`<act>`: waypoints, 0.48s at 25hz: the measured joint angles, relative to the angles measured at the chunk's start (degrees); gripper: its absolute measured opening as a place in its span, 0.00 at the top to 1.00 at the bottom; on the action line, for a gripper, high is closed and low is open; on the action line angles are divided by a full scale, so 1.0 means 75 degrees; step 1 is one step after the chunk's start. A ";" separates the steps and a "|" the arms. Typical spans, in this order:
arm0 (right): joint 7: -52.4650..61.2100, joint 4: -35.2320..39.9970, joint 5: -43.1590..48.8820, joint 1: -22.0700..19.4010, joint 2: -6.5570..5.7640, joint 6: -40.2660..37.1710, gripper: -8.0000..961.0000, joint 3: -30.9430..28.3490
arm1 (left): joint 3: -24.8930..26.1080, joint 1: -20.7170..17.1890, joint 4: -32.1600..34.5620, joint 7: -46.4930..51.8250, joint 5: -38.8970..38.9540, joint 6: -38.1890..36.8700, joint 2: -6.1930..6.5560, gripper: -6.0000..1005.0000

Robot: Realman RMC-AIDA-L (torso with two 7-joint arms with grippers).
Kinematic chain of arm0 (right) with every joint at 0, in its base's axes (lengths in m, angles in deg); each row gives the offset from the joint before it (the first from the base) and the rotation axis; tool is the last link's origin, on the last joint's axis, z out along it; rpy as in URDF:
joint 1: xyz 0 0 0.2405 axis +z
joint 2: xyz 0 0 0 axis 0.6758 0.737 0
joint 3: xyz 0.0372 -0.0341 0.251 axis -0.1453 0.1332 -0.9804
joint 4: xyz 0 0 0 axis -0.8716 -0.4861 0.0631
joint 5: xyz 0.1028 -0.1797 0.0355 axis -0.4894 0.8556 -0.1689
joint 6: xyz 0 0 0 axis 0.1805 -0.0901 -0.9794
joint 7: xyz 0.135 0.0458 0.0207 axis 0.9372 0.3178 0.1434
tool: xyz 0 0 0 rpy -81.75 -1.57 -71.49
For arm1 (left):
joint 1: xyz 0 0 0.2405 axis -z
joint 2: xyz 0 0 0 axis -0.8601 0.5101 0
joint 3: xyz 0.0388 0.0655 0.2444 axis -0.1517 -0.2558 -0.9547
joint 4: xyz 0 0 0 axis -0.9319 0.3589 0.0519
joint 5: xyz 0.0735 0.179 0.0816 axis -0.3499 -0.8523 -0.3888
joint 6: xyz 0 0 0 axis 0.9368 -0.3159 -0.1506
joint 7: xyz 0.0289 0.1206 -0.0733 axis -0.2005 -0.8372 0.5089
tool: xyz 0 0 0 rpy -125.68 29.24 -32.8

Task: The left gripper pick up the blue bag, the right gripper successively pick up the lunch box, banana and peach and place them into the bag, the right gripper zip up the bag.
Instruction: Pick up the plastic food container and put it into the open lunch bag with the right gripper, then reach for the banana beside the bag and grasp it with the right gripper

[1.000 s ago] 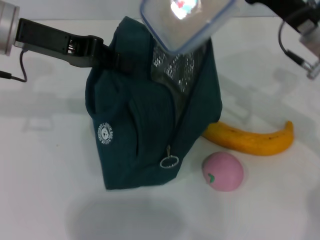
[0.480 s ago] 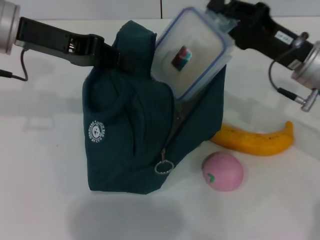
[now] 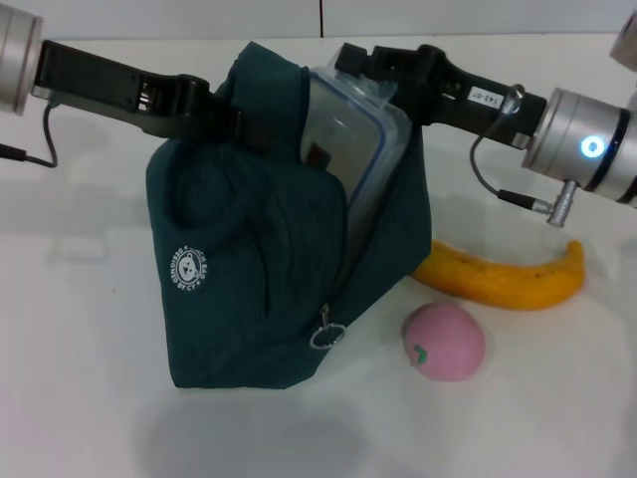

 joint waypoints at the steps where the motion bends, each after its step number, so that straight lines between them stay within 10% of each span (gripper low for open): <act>1: -0.0016 0.0064 -0.0021 -0.0013 0.0000 0.0034 0.85 0.0007 | -0.0003 -0.0003 0.0000 -0.0001 0.0000 -0.0005 0.0000 0.95; 12: -0.0492 0.0157 -0.0407 -0.0523 -0.0066 -0.0391 0.76 -0.0223 | 0.0024 -0.0110 0.0005 -0.0004 0.0048 -0.0034 0.0043 0.95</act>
